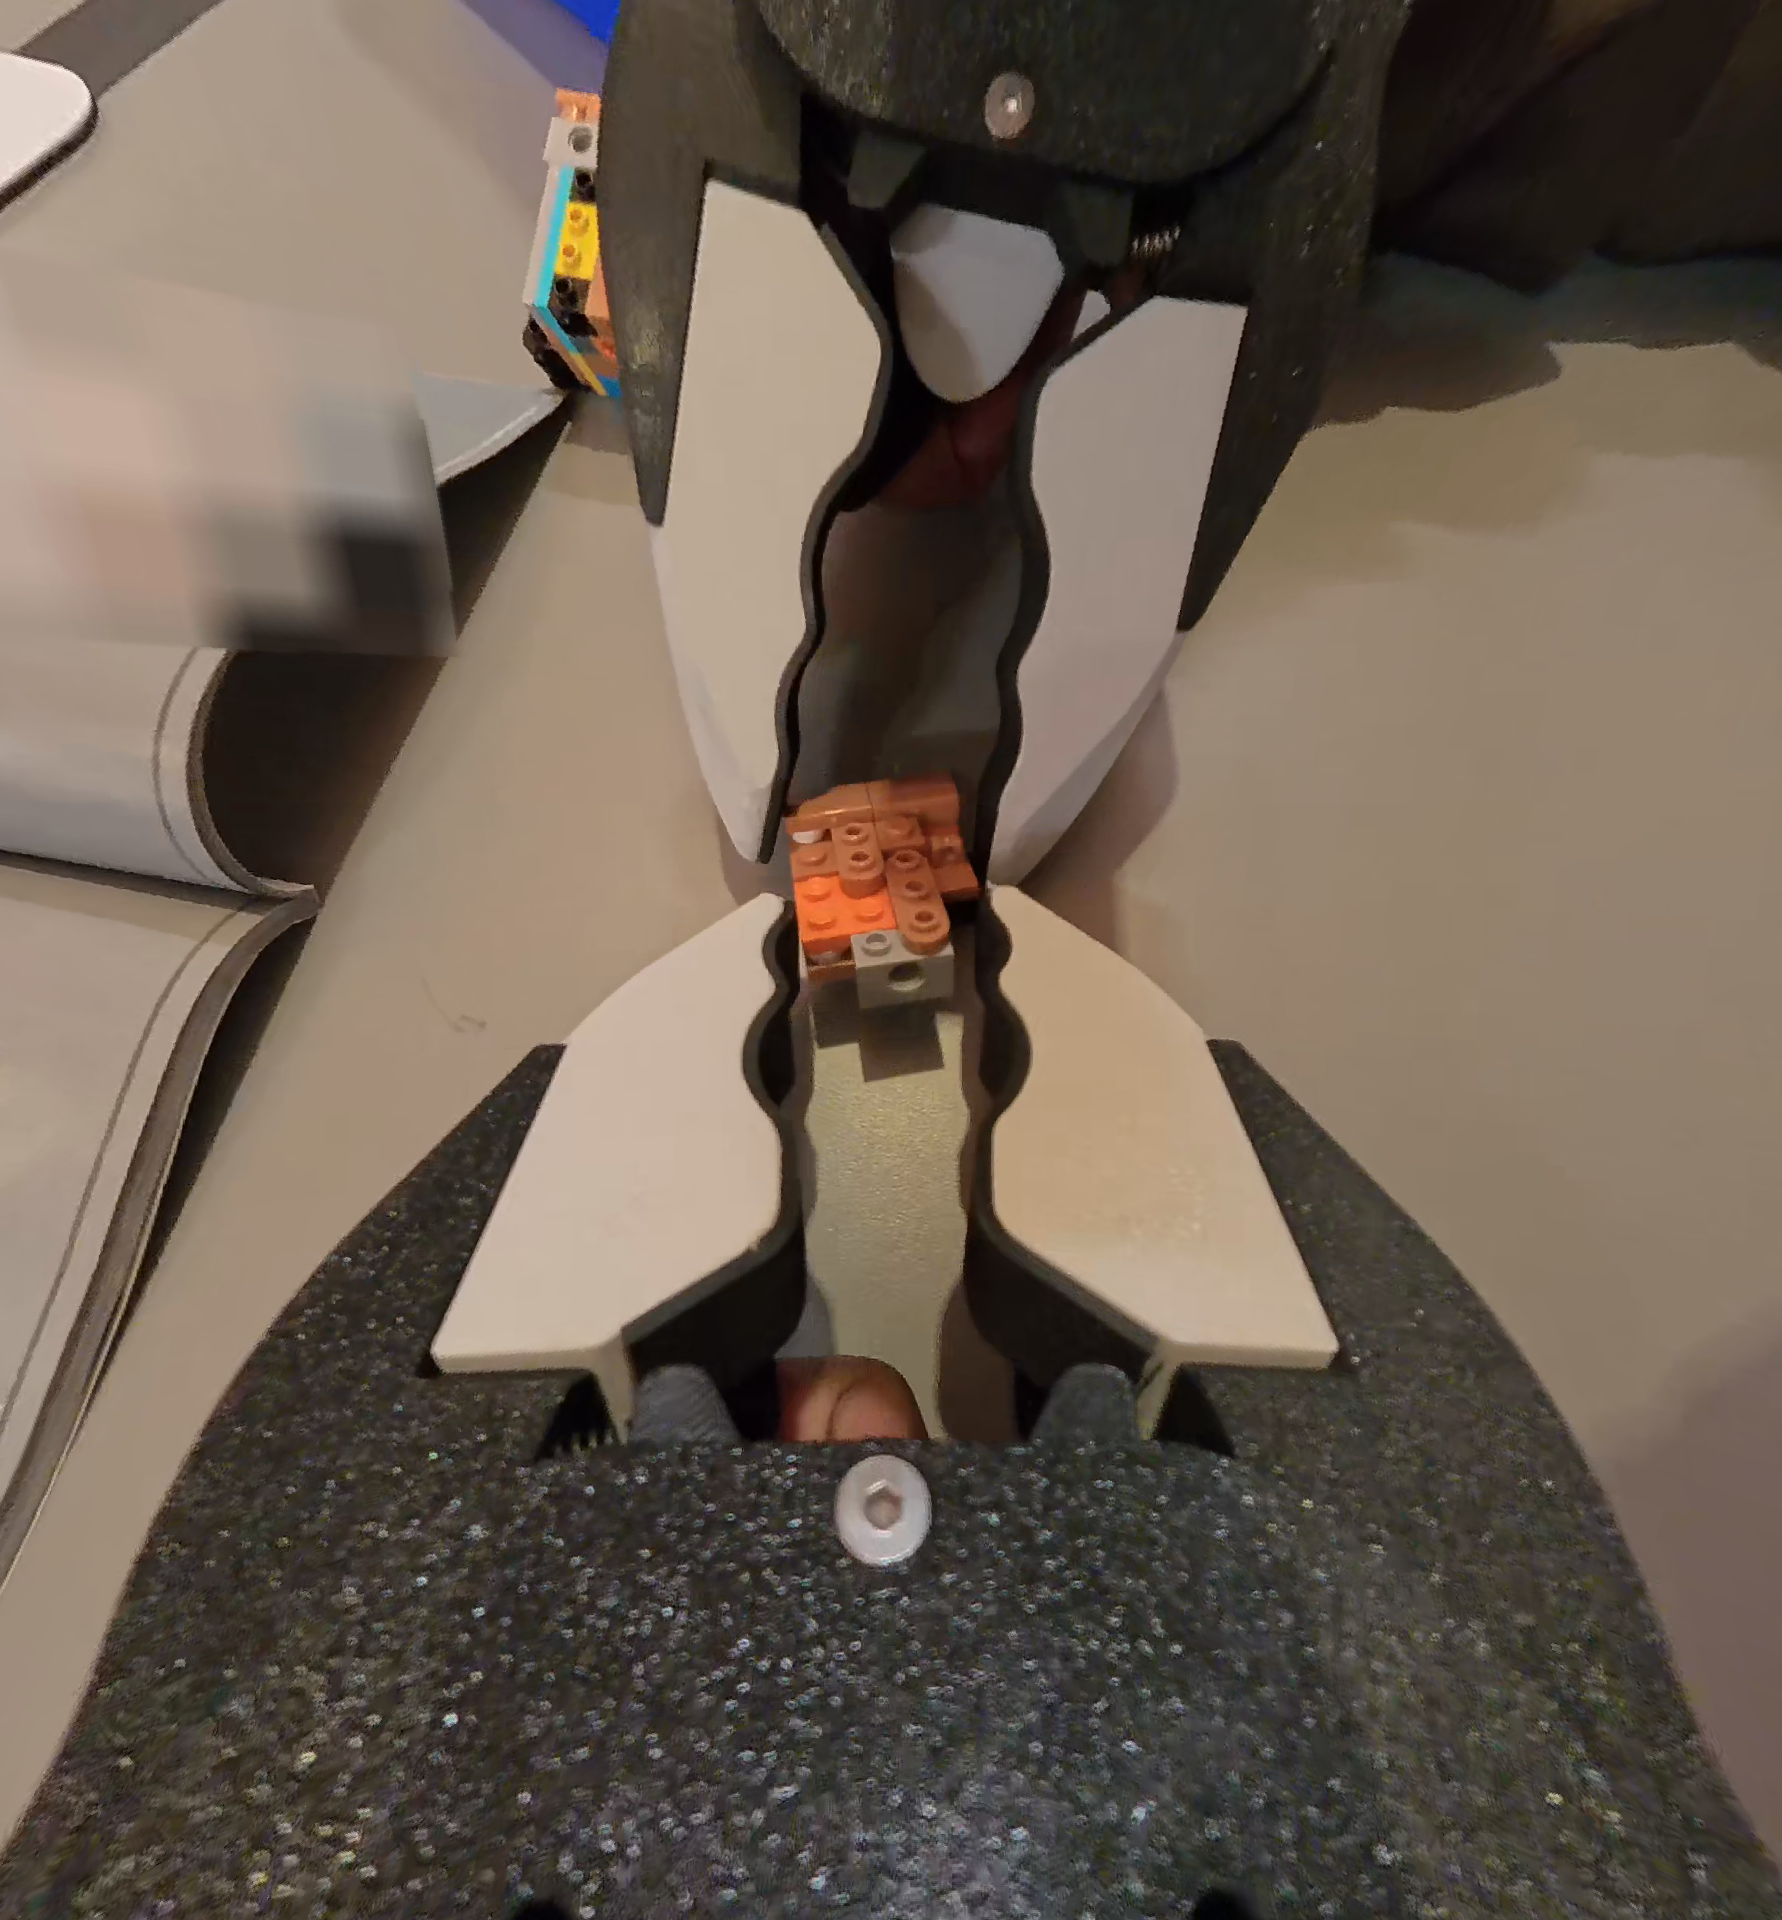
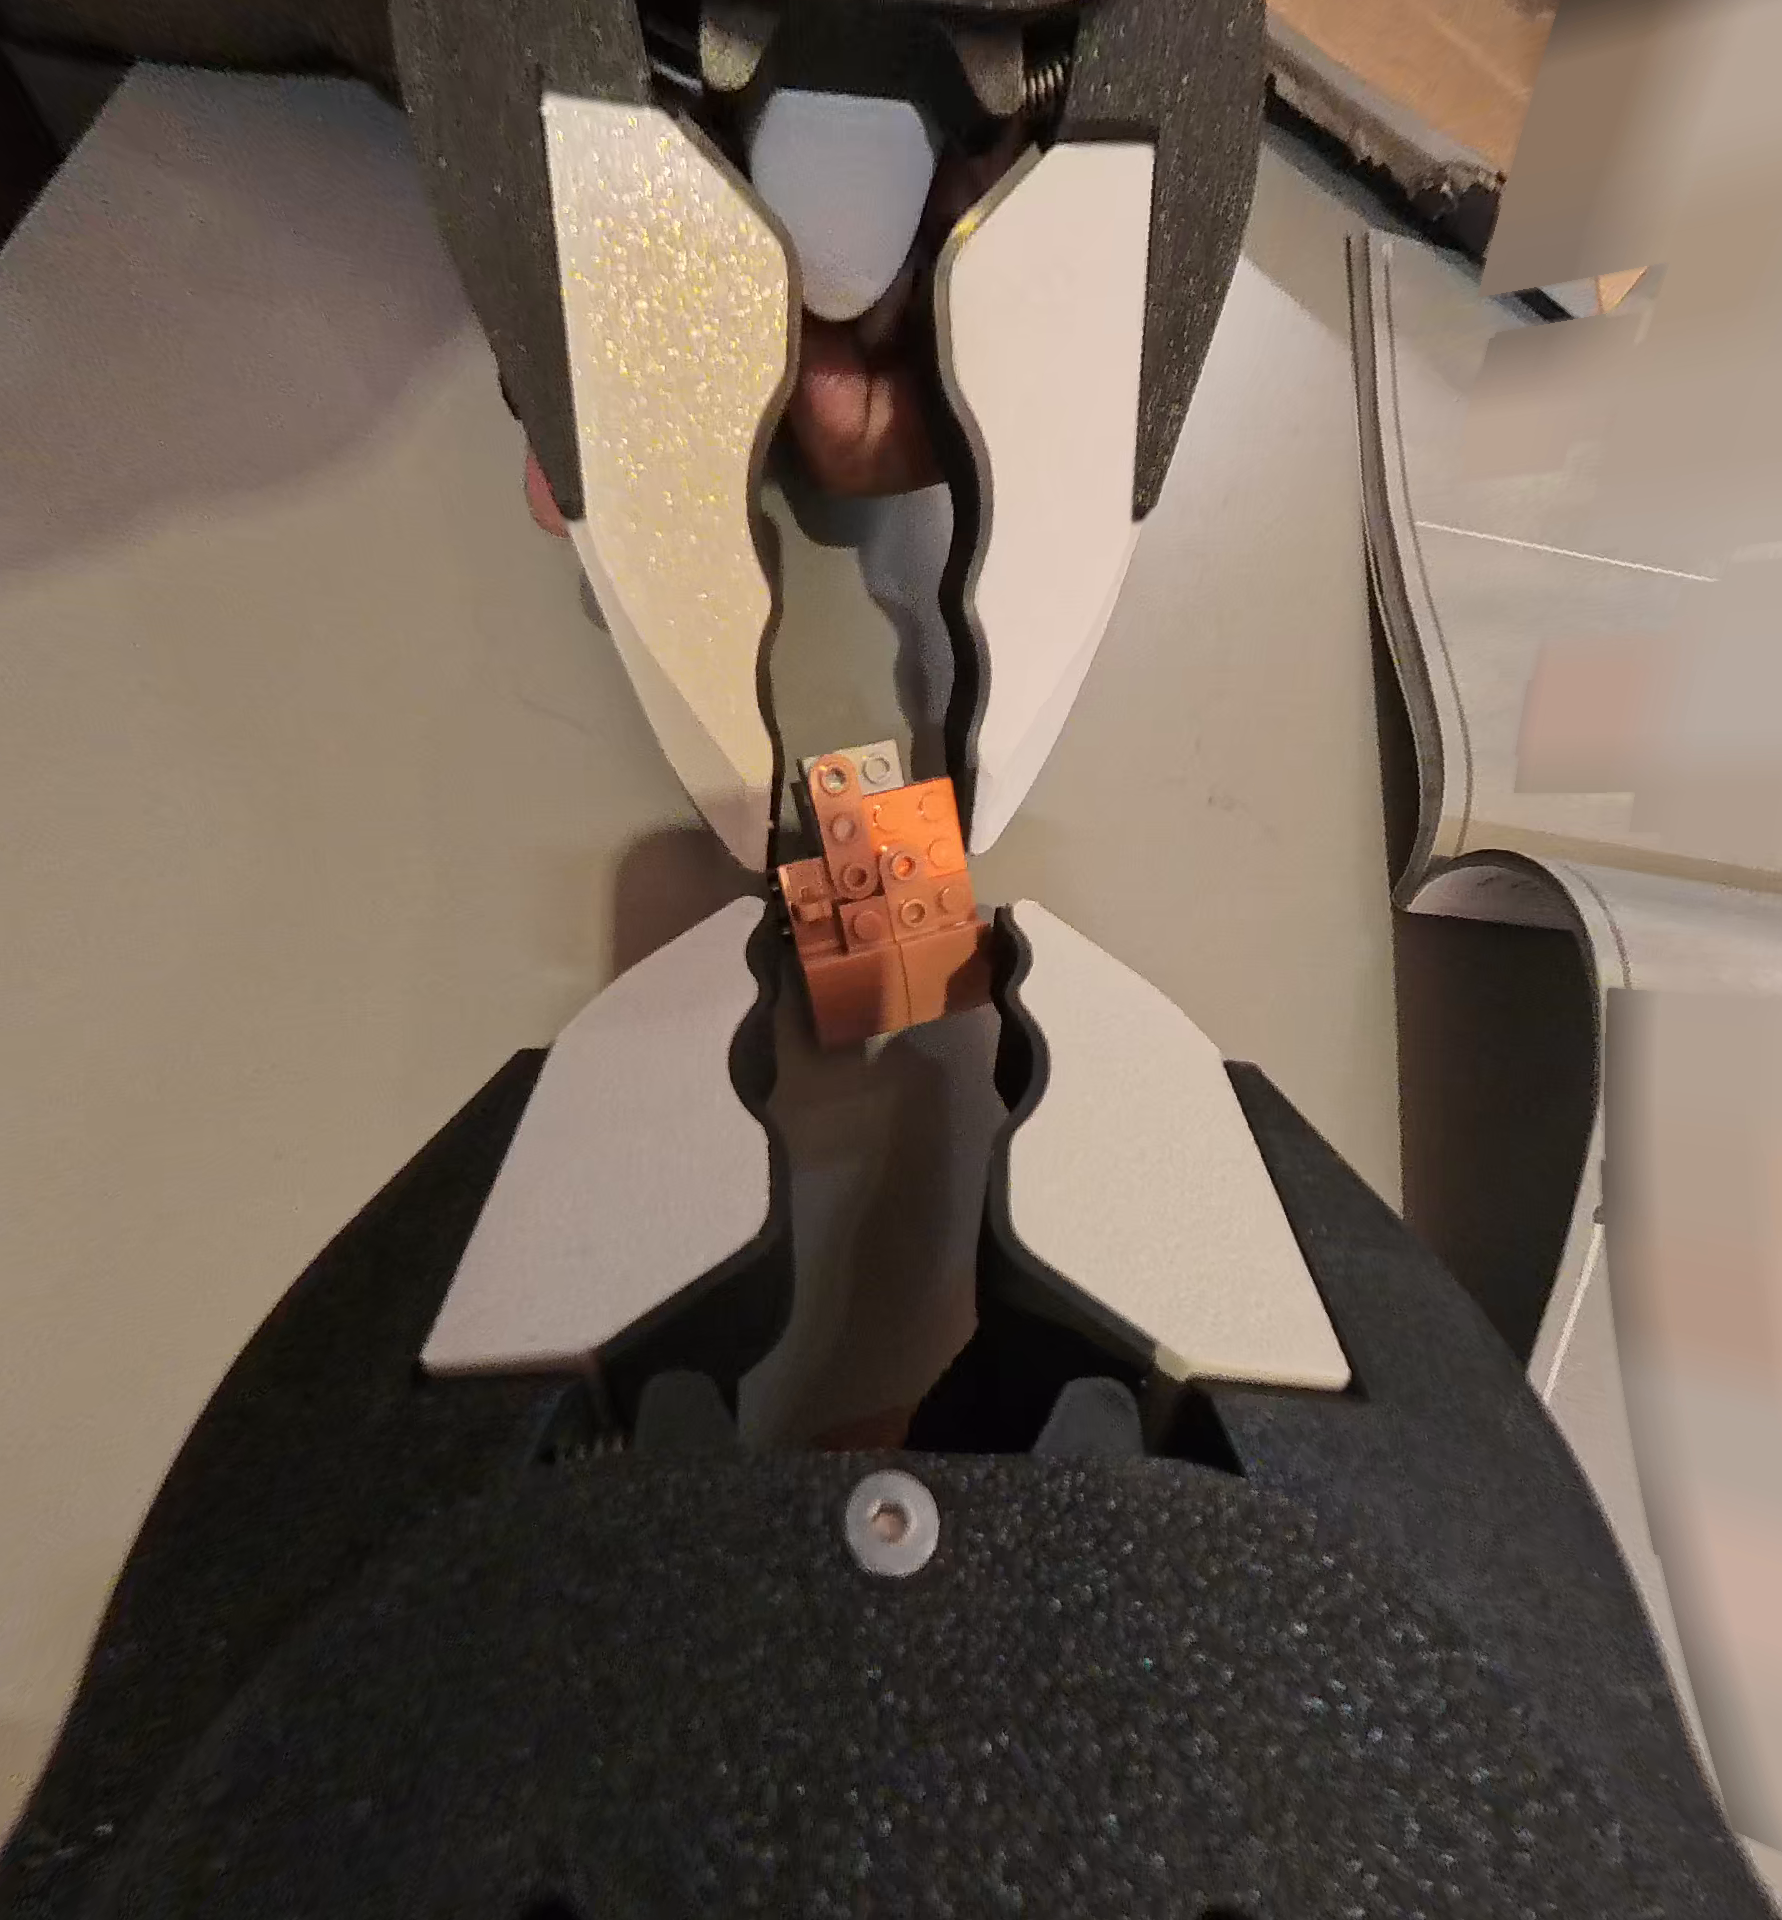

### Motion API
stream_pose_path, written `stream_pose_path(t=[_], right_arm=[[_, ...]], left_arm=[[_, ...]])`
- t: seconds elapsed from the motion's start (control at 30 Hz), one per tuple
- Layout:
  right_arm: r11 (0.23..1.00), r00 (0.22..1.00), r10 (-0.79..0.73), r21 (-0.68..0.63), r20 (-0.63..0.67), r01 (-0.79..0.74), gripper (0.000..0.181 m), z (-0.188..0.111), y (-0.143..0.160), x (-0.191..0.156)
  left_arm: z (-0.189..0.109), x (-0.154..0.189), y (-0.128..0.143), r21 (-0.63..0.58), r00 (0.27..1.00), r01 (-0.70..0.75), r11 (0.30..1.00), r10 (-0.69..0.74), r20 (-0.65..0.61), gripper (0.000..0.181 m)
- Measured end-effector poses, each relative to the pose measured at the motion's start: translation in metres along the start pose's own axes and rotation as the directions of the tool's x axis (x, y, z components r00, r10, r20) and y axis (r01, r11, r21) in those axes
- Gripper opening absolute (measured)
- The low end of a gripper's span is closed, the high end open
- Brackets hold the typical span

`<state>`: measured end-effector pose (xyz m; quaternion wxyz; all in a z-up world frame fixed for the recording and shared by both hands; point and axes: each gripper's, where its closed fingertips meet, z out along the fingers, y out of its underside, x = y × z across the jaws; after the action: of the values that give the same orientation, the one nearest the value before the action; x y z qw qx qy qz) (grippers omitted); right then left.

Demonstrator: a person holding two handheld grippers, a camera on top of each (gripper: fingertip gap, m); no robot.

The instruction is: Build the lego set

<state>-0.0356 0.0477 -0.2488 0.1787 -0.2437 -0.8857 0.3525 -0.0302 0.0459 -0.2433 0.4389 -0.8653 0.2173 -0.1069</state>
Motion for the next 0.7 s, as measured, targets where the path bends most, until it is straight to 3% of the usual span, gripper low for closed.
stream_pose_path(t=[0.7], right_arm=[[0.953, 0.991, 0.035, 0.294, 0.127, -0.071, 0.039, -0.026, -0.037, -0.012]], left_arm=[[-0.028, 0.014, -0.027, 0.212, 0.974, -0.216, 0.953, 0.226, -0.021, 0.046]])
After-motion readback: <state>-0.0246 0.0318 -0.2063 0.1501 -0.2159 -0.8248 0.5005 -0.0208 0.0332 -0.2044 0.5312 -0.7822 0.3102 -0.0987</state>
